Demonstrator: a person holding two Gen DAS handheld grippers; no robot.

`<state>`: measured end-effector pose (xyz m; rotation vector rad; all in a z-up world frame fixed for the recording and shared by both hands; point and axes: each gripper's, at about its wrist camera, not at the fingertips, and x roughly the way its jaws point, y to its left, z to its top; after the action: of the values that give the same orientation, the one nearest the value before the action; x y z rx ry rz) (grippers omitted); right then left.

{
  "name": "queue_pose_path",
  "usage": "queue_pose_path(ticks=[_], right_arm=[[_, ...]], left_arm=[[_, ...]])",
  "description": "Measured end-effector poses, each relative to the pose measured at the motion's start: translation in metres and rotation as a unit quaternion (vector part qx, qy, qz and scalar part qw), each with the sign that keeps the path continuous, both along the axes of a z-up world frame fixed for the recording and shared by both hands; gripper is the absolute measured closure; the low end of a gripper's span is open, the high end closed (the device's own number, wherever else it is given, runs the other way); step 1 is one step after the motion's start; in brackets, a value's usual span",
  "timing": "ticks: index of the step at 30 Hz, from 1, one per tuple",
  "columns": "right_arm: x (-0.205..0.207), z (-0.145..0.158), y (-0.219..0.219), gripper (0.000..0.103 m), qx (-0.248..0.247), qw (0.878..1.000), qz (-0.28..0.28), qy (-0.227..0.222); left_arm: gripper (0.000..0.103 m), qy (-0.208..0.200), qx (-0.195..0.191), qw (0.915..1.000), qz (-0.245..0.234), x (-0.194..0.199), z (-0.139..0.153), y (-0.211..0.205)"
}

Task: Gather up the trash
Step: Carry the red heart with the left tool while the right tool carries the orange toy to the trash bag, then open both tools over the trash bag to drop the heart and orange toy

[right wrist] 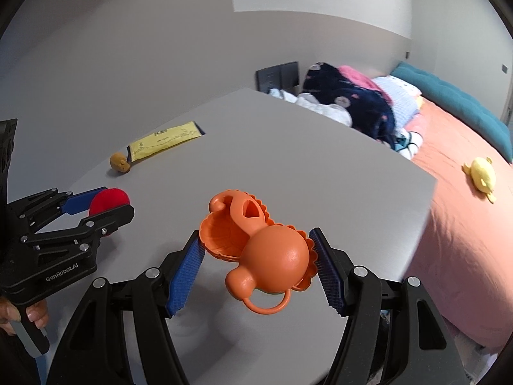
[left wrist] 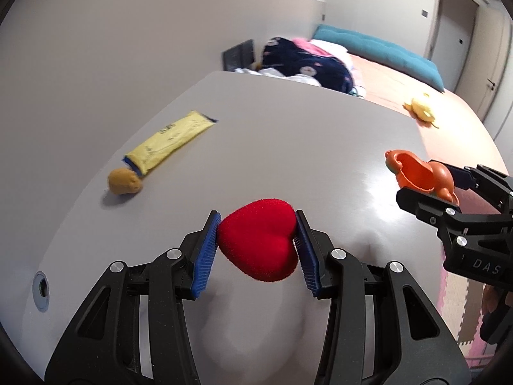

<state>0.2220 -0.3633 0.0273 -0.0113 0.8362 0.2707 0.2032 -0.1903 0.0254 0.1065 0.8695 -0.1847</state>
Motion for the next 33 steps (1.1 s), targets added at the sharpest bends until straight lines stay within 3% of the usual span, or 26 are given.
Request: queue_pose_path(ticks=[18, 33], right_arm=[[-0.075, 0.016, -0.11, 0.035, -0.004, 0.996, -0.085, -0.018], [-0.131, 0.013, -0.206, 0.035, -0.007, 0.984, -0.176, -0.017]], left_arm=[[0.057, -0.002, -0.008, 0.9964, -0.084, -0.041, 0.008, -0.109], [0.057, 0.006, 0.002, 0.9825, -0.186, -0.077, 0.005, -0.208]])
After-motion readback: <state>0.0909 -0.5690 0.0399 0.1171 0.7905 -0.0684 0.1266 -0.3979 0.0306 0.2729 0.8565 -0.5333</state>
